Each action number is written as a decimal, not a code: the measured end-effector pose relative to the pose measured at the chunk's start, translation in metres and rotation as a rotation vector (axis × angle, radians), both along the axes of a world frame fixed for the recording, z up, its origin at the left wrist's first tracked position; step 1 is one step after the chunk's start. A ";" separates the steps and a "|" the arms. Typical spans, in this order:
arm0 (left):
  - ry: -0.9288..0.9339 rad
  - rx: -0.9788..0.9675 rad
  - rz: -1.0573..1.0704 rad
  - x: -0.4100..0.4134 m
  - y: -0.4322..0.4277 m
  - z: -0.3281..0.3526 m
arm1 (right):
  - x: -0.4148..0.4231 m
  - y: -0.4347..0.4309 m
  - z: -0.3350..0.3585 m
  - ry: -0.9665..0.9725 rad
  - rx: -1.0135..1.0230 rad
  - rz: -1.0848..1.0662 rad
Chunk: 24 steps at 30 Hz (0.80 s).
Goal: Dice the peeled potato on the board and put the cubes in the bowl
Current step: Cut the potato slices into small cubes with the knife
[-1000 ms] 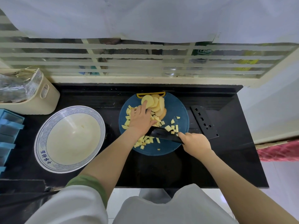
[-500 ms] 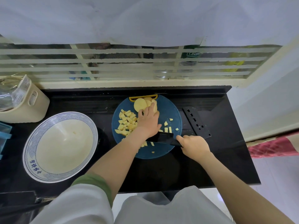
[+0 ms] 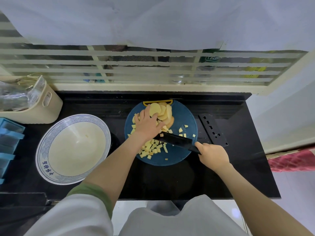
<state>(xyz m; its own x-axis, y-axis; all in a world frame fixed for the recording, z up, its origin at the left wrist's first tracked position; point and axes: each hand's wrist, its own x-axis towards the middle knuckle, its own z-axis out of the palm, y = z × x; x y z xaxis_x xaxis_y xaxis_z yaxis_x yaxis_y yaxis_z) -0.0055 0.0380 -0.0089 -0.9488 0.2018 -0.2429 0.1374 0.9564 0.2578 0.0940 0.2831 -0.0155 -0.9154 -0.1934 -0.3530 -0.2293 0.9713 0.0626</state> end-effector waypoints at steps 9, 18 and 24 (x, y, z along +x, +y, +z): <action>0.029 0.107 0.151 0.007 0.031 -0.002 | 0.006 0.013 -0.002 -0.048 -0.099 -0.203; -0.081 -0.010 0.125 0.002 0.030 -0.009 | 0.005 0.022 -0.002 -0.085 -0.055 -0.094; -0.012 -0.040 0.226 -0.002 0.023 -0.016 | 0.005 0.026 -0.003 -0.084 -0.096 -0.090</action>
<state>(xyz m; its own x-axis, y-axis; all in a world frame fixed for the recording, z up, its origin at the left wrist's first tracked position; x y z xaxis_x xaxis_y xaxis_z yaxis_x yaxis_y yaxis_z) -0.0077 0.0609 -0.0253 -0.9659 -0.0260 -0.2577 -0.0847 0.9720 0.2193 0.0988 0.3087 -0.0181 -0.8987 -0.1481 -0.4127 -0.1412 0.9889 -0.0473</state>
